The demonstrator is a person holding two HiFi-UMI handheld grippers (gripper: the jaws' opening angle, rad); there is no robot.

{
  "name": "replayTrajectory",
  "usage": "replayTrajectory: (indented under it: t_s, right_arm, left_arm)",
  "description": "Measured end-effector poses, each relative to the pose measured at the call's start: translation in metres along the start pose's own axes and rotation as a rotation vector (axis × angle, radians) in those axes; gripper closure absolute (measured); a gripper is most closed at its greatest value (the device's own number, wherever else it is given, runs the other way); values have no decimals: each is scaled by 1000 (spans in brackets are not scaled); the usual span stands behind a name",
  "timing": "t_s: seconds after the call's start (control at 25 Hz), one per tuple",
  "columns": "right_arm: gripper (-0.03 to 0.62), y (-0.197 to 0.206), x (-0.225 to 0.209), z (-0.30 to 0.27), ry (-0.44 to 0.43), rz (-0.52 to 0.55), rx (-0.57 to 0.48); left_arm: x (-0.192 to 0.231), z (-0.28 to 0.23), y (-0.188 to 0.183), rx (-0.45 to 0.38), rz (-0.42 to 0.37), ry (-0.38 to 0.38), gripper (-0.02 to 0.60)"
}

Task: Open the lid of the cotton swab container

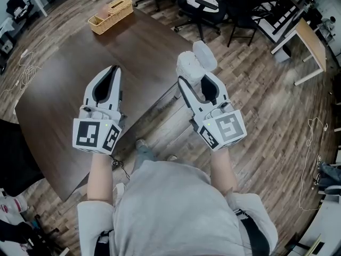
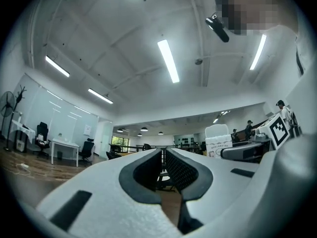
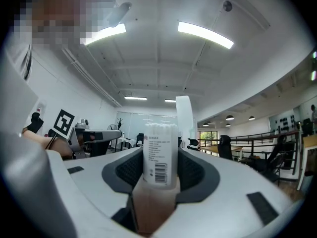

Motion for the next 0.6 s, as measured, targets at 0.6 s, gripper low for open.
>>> replayTrajectory:
  t_s: [0.6]
  right_arm:
    - [405,-3,-4,37,48,-21,-30]
  left_arm:
    - [-24,38,14,29,-4,-152,553]
Point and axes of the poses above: the fingertips, and each gripper's own axes: z backward along the fingers, x to its left, y out of its underside, the point moved 5 cm from there along z, backward along the fingers, and after that the axes turned 3 degrees about -y, right-handed, at the moved point
